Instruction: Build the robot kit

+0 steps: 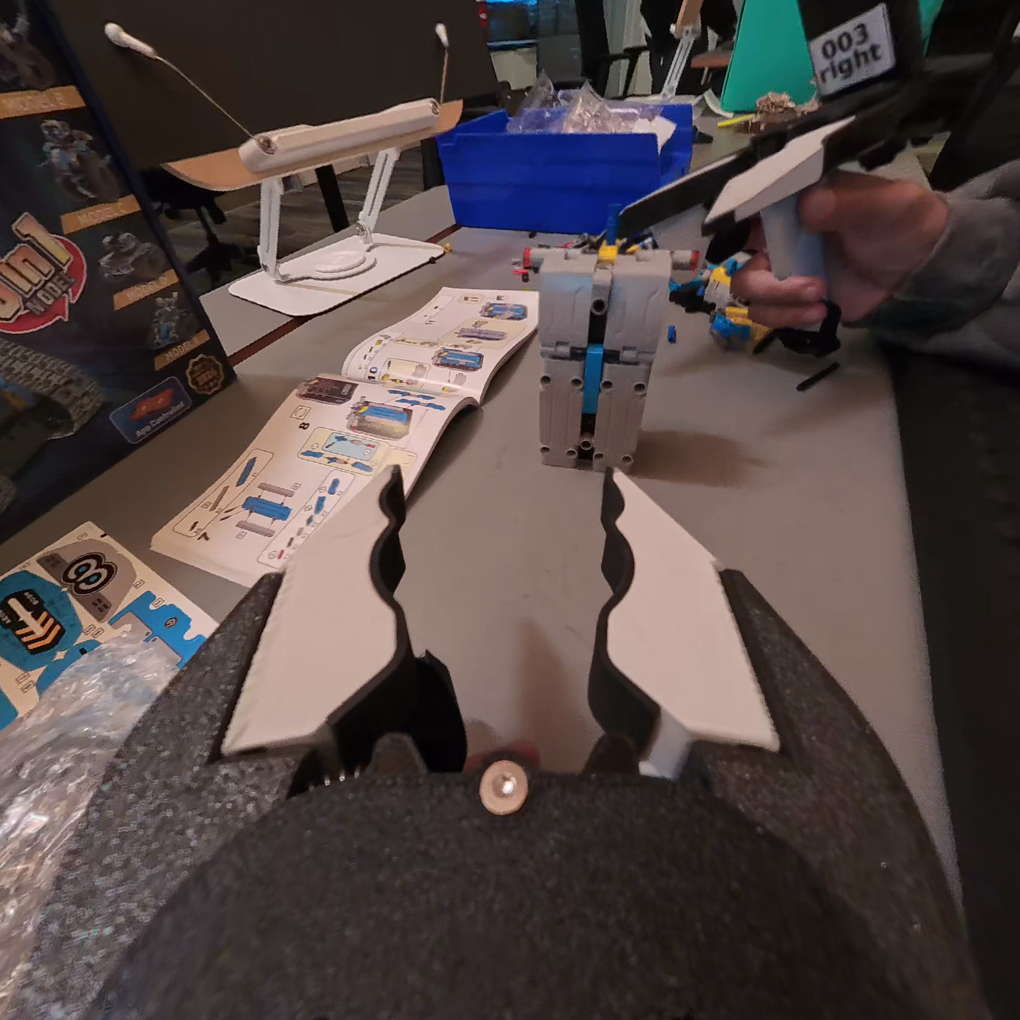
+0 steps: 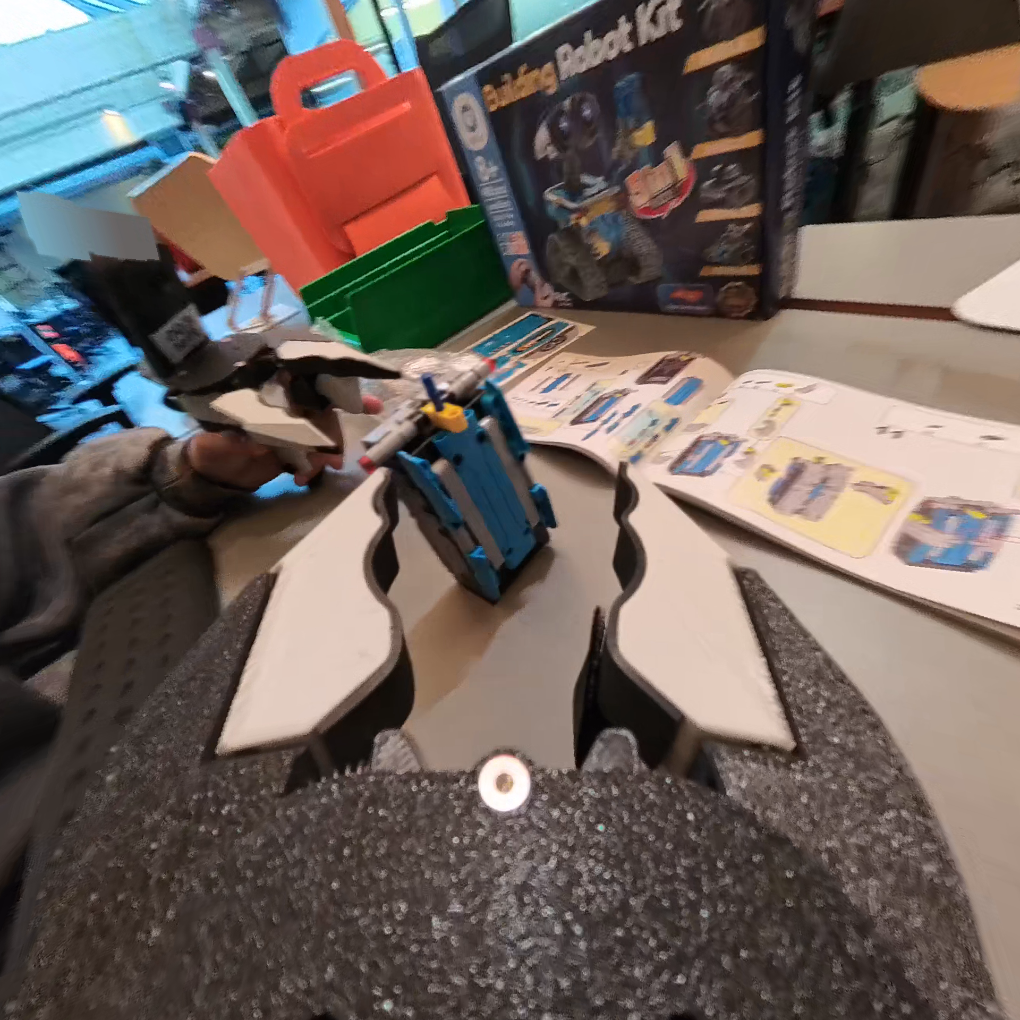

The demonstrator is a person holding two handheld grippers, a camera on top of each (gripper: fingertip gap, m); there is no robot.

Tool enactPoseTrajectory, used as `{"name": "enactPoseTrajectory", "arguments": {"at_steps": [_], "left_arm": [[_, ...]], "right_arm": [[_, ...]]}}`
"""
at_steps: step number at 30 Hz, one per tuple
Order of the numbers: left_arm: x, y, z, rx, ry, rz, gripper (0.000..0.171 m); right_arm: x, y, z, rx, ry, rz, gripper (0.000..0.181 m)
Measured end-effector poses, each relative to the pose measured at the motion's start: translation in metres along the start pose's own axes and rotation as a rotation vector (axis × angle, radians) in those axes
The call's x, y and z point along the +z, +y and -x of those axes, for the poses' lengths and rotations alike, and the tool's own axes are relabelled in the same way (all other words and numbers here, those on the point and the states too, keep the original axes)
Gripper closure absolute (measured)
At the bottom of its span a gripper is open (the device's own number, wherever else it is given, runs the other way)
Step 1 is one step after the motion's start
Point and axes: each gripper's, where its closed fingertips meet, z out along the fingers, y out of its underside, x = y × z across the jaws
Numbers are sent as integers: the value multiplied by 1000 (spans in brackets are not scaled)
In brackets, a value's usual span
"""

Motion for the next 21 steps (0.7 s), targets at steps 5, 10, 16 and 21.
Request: {"name": "enactPoseTrajectory", "arguments": {"at_steps": [5,10,16,21], "left_arm": [[12,7,-16,-71,77,63,91],[36,6,-46,-178,247,120,74],[44,5,-48,-129,193,128,73],[33,5,-22,-75,38,95,76]], "right_arm": [[12,8,17,24,-99,30,104],[6,17,22,-15,-63,55,105],[-8,7,13,-22,3,-6,112],[-6,10,5,-29,43,10,113]]}}
